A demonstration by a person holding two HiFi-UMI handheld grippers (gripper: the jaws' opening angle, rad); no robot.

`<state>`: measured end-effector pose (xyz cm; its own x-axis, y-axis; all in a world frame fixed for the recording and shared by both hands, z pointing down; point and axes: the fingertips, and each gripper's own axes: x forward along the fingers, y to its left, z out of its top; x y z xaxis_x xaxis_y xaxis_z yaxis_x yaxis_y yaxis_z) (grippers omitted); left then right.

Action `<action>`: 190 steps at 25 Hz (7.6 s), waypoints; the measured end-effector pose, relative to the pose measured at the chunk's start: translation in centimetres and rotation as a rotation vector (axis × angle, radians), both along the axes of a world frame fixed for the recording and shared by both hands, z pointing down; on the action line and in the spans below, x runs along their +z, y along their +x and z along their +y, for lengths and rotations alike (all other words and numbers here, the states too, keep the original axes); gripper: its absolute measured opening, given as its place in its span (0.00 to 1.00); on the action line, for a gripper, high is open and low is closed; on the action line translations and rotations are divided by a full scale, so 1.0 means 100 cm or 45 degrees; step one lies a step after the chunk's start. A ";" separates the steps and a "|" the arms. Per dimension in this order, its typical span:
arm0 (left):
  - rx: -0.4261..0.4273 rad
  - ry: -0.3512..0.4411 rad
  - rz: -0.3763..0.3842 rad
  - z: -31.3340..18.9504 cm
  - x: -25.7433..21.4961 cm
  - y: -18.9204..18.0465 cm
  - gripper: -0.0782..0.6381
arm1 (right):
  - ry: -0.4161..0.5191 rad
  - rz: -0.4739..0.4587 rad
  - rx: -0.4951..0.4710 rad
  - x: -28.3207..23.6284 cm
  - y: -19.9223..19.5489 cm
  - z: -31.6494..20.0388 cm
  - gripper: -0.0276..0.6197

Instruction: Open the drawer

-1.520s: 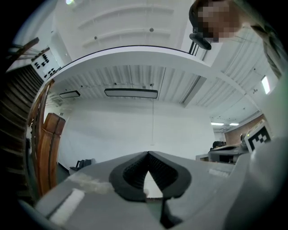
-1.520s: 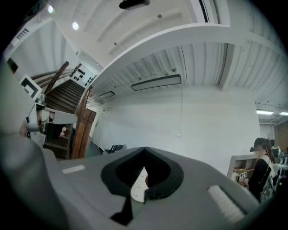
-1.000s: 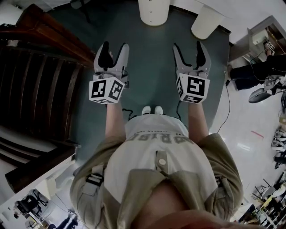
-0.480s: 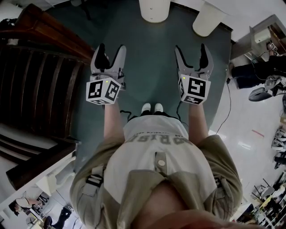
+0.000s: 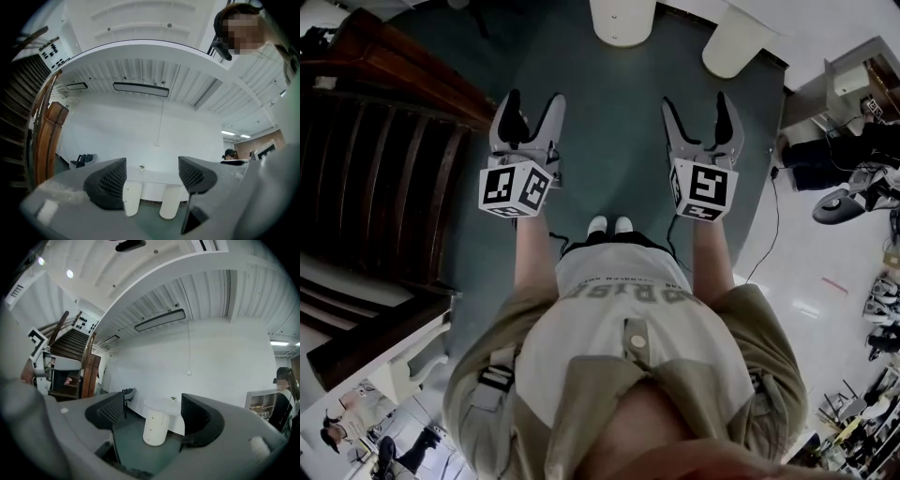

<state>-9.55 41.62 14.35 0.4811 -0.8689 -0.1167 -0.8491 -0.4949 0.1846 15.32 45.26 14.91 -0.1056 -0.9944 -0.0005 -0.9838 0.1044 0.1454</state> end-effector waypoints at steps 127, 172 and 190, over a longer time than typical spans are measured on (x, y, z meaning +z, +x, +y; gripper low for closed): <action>0.343 -0.157 -0.141 -0.731 0.092 -0.007 0.60 | -0.257 -0.082 0.339 0.149 -0.034 -0.674 0.59; 0.360 -0.232 -0.143 -0.785 0.437 0.017 0.60 | -0.445 -0.106 0.346 0.580 -0.015 -0.884 0.57; 0.309 -0.263 -0.156 -0.810 0.471 0.000 0.60 | -0.401 -0.127 0.483 0.579 -0.017 -0.923 0.29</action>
